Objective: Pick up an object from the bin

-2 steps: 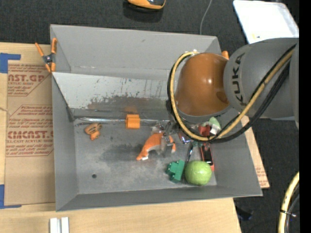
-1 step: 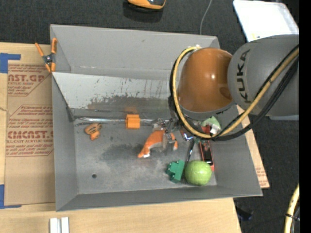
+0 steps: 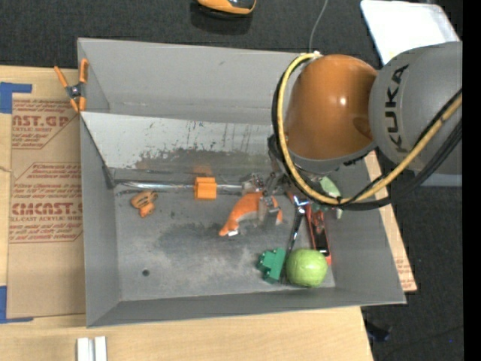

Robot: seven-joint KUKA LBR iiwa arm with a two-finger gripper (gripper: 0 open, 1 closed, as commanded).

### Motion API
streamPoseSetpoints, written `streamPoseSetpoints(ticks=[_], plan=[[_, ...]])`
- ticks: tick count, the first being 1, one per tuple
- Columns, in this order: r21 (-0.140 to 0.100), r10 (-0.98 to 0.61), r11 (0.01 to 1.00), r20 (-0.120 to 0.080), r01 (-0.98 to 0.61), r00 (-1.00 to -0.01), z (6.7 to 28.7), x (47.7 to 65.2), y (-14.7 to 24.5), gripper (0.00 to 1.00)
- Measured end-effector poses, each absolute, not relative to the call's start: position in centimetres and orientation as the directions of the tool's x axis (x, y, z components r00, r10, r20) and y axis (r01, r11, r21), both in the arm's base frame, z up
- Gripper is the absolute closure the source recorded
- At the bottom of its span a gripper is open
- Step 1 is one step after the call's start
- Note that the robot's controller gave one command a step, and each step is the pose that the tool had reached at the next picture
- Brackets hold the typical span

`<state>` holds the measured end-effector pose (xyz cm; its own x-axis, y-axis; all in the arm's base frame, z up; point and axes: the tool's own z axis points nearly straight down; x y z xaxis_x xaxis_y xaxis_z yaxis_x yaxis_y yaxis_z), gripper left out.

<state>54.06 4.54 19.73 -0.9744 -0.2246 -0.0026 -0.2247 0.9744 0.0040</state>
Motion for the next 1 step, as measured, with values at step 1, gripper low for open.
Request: streamPoseSetpoints(ticks=[1], plan=[[0.002, -0.225, 0.974, -0.015, -0.225, -0.974, 23.93, 54.33, 4.58, 1.0]])
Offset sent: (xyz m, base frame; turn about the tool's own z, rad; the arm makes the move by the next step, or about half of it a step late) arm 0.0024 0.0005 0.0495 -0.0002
